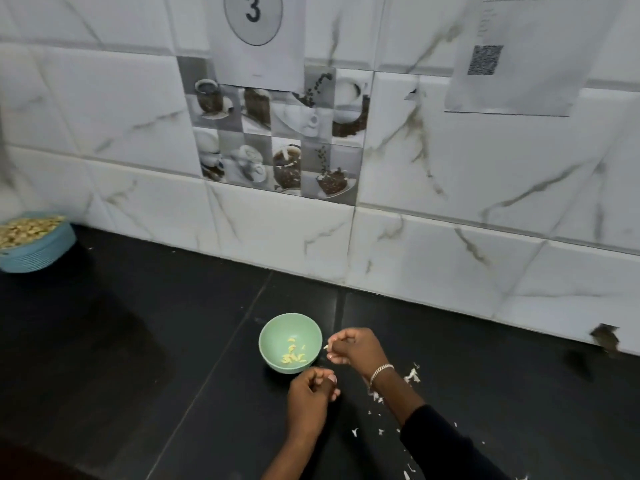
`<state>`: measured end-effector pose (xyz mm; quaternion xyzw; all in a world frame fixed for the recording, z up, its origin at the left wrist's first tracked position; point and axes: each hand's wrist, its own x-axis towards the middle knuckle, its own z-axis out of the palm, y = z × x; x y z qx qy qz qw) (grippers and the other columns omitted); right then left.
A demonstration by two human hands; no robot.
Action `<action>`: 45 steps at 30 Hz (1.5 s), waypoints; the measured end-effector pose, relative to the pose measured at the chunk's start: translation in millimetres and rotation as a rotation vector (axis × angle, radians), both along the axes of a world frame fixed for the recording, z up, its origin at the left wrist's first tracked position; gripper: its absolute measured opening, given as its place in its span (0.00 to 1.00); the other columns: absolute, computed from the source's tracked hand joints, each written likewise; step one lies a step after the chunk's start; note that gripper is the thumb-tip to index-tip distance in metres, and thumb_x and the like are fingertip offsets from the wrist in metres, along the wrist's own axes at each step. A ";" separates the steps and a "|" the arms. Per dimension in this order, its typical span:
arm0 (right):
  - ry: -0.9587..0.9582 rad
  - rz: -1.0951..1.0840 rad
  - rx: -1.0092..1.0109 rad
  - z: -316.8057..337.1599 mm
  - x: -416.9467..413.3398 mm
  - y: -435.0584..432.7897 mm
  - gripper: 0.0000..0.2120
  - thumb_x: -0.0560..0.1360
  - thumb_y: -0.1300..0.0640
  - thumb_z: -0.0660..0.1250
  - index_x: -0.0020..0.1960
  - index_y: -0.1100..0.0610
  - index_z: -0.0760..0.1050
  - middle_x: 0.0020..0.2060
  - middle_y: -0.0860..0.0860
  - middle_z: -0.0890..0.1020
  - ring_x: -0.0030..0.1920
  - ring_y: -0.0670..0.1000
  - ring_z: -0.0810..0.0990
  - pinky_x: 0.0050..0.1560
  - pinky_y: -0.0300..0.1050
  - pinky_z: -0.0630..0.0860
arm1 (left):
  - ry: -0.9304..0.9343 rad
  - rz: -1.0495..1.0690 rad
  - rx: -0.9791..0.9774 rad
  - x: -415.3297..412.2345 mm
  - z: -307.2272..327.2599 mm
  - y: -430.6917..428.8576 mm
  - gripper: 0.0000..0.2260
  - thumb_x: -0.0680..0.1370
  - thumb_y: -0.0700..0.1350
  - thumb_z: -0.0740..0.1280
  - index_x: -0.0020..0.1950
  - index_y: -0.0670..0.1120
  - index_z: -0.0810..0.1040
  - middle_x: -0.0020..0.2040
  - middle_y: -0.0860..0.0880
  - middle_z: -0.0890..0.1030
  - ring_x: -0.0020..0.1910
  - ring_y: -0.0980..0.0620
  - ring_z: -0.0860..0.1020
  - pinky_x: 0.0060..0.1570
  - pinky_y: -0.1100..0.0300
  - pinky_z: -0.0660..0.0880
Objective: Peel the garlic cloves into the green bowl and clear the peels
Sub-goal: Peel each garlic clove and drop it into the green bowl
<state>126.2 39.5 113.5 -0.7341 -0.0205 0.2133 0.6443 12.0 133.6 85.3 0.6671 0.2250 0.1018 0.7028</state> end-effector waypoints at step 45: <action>0.010 -0.621 -0.390 -60.8 -153.2 -320.0 0.08 0.76 0.67 0.66 0.42 0.60 0.83 0.29 0.51 0.83 0.28 0.47 0.79 0.31 0.42 0.78 | 0.065 -0.527 0.016 10.3 -16.0 -175.5 0.05 0.79 0.32 0.67 0.45 0.35 0.81 0.37 0.41 0.82 0.34 0.51 0.82 0.33 0.62 0.77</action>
